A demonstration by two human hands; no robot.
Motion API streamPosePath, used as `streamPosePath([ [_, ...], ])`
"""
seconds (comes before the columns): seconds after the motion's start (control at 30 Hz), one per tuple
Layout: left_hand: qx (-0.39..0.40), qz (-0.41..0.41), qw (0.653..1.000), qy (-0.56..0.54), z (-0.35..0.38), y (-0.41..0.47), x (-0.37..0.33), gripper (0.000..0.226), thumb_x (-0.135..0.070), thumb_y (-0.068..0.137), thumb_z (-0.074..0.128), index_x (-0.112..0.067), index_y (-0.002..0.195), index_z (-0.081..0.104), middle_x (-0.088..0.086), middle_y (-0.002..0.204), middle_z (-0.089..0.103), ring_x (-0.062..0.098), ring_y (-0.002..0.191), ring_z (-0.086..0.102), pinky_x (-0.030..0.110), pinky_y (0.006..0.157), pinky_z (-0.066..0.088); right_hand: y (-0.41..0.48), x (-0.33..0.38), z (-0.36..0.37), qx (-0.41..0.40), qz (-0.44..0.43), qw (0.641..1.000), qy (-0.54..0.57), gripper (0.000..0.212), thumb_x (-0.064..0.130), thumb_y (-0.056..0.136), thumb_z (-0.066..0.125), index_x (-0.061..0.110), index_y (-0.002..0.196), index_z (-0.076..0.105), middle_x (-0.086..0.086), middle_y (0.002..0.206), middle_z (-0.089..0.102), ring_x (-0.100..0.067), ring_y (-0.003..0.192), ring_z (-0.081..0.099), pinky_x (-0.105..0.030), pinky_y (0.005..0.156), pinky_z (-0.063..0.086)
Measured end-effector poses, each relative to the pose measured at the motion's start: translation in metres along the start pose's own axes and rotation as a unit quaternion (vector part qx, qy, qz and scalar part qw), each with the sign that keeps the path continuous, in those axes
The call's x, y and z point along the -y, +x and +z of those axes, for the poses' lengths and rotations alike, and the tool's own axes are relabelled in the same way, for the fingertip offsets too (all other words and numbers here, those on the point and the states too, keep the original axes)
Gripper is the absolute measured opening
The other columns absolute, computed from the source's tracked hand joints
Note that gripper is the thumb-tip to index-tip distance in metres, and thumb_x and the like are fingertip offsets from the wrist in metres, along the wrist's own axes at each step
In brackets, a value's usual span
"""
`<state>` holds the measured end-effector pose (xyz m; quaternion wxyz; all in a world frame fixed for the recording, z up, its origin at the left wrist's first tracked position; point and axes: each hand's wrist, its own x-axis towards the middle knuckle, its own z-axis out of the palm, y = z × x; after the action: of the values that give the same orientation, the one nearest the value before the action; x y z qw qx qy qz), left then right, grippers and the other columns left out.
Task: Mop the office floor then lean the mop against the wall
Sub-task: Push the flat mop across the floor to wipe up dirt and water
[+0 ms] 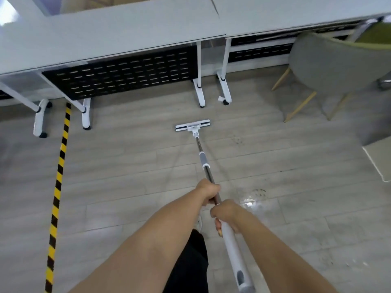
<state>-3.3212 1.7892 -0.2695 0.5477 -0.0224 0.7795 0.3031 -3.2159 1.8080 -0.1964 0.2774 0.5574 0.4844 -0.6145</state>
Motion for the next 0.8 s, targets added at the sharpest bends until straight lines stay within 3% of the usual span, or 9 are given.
streamPosePath([
  [0.2,0.007,-0.007,1.0,0.002,-0.048,0.059,-0.064,0.013,-0.011,0.089,0.065,-0.008,0.085,0.053,0.01,0.08,0.059,0.021,0.064,0.061,0.033,0.053,0.056,0.031,0.087,-0.005,0.009,-0.002,1.0,0.008,0.008,-0.005,0.085,0.05,-0.002,0.091,0.055,-0.012,0.05,0.052,-0.021,0.038,0.048,-0.028,0.044,0.047],
  [0.3,0.016,-0.008,1.0,0.0,-0.058,0.079,-0.078,0.014,-0.012,0.09,0.064,-0.008,0.084,0.053,0.011,0.079,0.06,0.021,0.063,0.062,0.036,0.061,0.06,0.05,0.106,-0.005,0.005,0.005,1.0,0.019,0.014,-0.005,0.084,0.05,-0.003,0.097,0.055,-0.013,0.052,0.054,-0.022,0.04,0.05,-0.031,0.048,0.049],
  [0.37,0.012,-0.012,1.0,0.001,-0.06,0.09,-0.081,0.013,-0.013,0.09,0.064,-0.008,0.084,0.053,0.01,0.079,0.059,0.021,0.064,0.061,0.039,0.065,0.06,0.059,0.104,-0.004,0.005,0.004,1.0,0.0,0.019,-0.002,0.083,0.05,-0.004,0.1,0.056,-0.014,0.051,0.057,-0.023,0.043,0.052,-0.034,0.053,0.05],
  [0.53,-0.005,-0.025,1.0,-0.007,-0.042,0.091,-0.084,0.016,-0.014,0.092,0.06,-0.004,0.104,0.056,0.009,0.081,0.058,0.021,0.064,0.059,0.033,0.054,0.055,0.053,0.087,-0.01,-0.014,-0.014,0.999,-0.032,0.013,0.0,0.082,0.049,-0.004,0.083,0.061,-0.013,0.05,0.06,-0.022,0.045,0.054,-0.034,0.059,0.05],
  [0.67,-0.029,-0.011,1.0,-0.001,-0.02,0.071,-0.083,0.015,-0.016,0.092,0.059,-0.005,0.102,0.056,0.009,0.082,0.059,0.02,0.065,0.059,0.029,0.047,0.049,0.036,0.073,-0.025,-0.04,-0.031,0.998,-0.038,0.013,-0.001,0.082,0.048,-0.002,0.079,0.061,-0.011,0.048,0.06,-0.019,0.041,0.054,-0.03,0.055,0.05],
  [0.8,-0.029,-0.002,0.999,-0.017,-0.004,0.046,-0.077,0.015,-0.016,0.091,0.06,-0.005,0.101,0.057,0.009,0.081,0.06,0.021,0.066,0.061,0.03,0.05,0.051,0.011,0.053,-0.039,-0.042,-0.053,0.997,-0.028,0.013,0.0,0.074,0.049,-0.002,0.074,0.062,-0.012,0.051,0.062,-0.024,0.048,0.056,-0.033,0.058,0.051],
])
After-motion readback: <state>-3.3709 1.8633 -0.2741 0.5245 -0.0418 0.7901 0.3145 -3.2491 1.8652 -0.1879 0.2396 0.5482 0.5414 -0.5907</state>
